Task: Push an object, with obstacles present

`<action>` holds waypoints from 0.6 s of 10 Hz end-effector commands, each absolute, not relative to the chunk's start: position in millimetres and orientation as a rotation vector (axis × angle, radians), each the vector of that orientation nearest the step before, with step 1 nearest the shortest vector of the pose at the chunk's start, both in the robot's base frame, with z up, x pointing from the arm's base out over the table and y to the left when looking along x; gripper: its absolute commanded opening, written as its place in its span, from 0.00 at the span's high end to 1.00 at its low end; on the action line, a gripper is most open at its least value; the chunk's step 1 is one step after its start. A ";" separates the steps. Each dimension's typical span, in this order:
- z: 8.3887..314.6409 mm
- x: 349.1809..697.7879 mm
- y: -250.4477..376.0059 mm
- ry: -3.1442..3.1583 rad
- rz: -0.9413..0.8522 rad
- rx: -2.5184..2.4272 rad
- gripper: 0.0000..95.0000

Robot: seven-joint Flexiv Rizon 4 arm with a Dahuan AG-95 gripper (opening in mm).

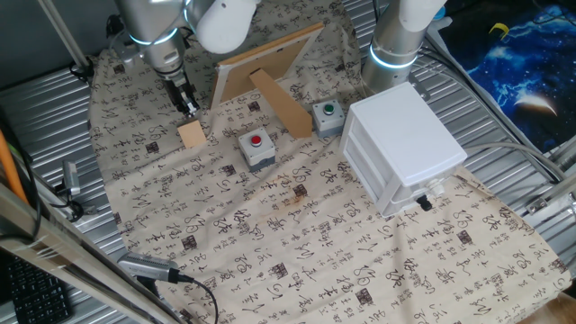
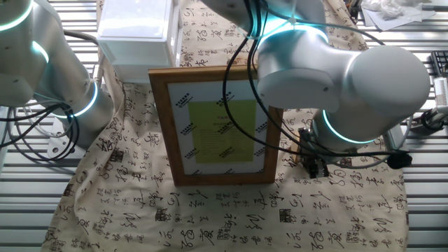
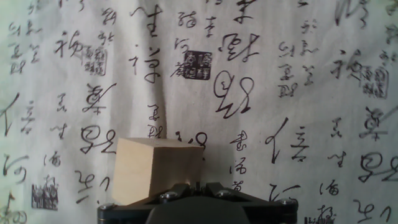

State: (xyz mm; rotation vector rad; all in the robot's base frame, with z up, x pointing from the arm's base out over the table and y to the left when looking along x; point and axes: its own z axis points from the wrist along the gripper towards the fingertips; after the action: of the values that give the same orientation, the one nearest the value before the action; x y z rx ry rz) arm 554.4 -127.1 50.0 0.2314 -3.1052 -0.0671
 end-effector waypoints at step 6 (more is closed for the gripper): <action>52.0 561.1 -99.2 -3.113 -0.117 0.160 1.00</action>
State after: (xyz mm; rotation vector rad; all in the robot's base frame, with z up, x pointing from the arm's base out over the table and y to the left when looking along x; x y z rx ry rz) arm 559.9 -97.6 50.2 0.1668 -3.1169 -0.1230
